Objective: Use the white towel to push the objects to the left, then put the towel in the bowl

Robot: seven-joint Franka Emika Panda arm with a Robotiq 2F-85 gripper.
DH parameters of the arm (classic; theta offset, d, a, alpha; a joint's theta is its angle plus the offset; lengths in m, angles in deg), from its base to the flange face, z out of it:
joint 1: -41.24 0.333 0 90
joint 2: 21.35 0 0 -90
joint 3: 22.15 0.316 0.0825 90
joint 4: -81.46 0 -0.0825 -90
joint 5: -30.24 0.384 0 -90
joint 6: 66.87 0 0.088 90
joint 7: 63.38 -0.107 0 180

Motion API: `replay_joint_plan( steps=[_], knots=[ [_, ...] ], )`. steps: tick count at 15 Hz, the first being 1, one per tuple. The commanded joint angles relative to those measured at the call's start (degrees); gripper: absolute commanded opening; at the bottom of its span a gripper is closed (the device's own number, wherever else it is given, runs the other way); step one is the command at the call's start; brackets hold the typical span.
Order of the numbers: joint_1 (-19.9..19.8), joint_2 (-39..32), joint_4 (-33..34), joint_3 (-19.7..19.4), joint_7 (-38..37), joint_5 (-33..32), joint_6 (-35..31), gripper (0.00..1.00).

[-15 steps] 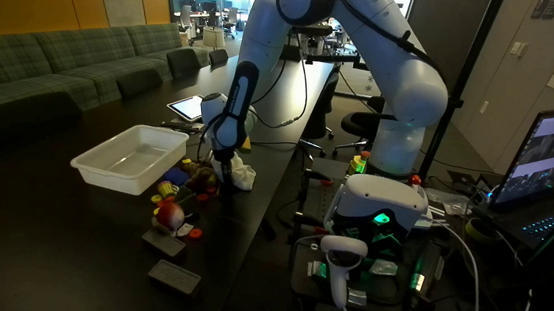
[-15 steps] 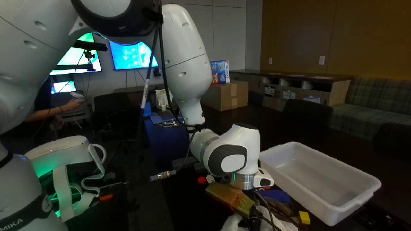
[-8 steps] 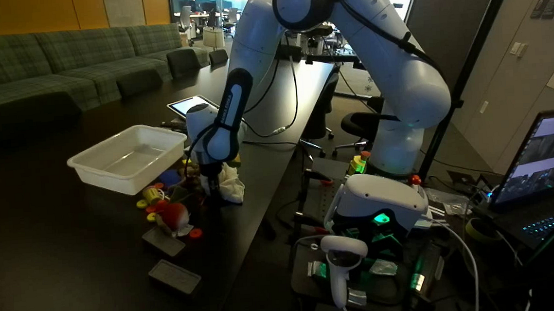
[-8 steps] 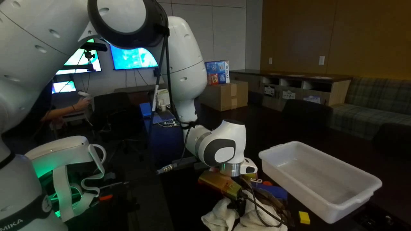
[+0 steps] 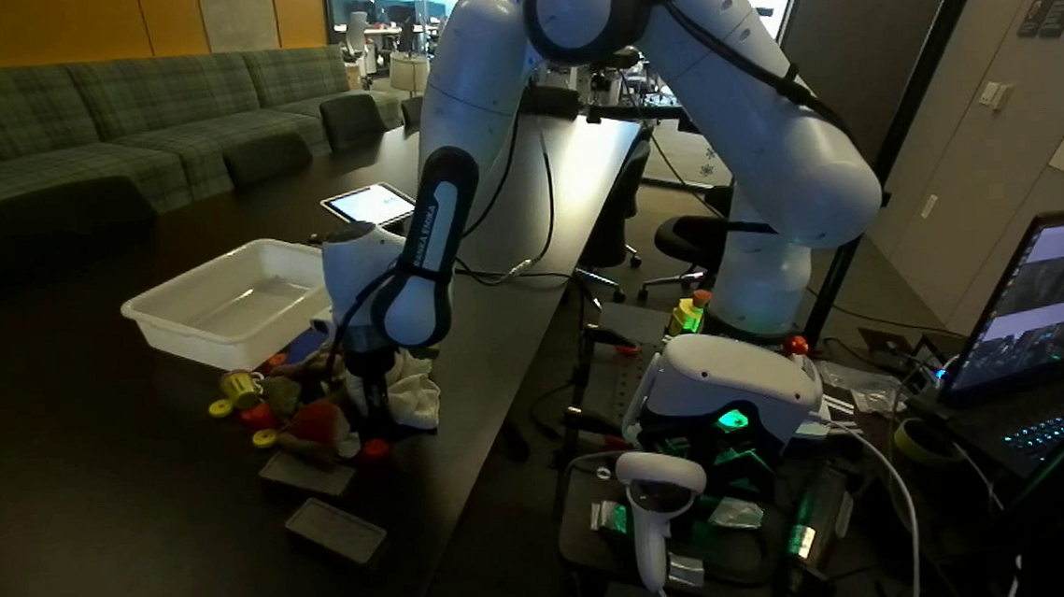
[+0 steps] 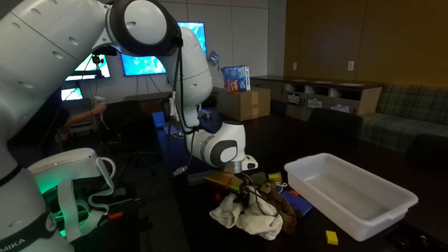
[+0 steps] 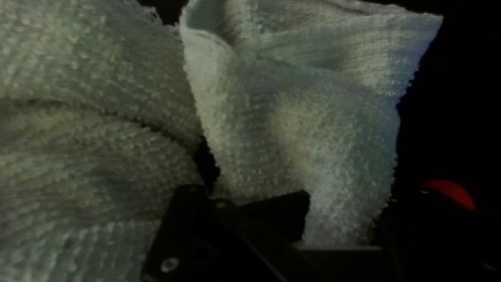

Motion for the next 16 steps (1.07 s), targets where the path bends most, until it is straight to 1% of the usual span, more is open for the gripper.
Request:
replay_joint_plan(
  steps=[1,4,6,8,10,12,14,15,16],
  knots=[
    [4.60,-0.60,1.61,1.64,-4.31,0.45,-1.15,0.11],
    [8.62,-0.80,2.32,3.09,-7.17,0.53,-1.83,0.10],
    [10.39,-0.24,2.46,3.96,-8.24,0.53,-2.14,0.10],
    [11.30,0.77,2.20,4.64,-8.58,0.53,-2.78,0.10],
    [10.86,2.59,1.06,5.33,-8.02,0.57,-3.15,0.10],
    [9.08,5.14,-0.98,5.96,-6.51,0.46,-3.43,0.09],
    [4.47,8.83,-4.06,8.31,-2.84,0.93,-2.52,0.10],
    [0.69,11.00,-6.28,10.59,0.43,1.40,-1.87,0.10],
    [-4.56,12.87,-8.55,14.41,5.58,2.20,-1.46,0.10]
  ],
)
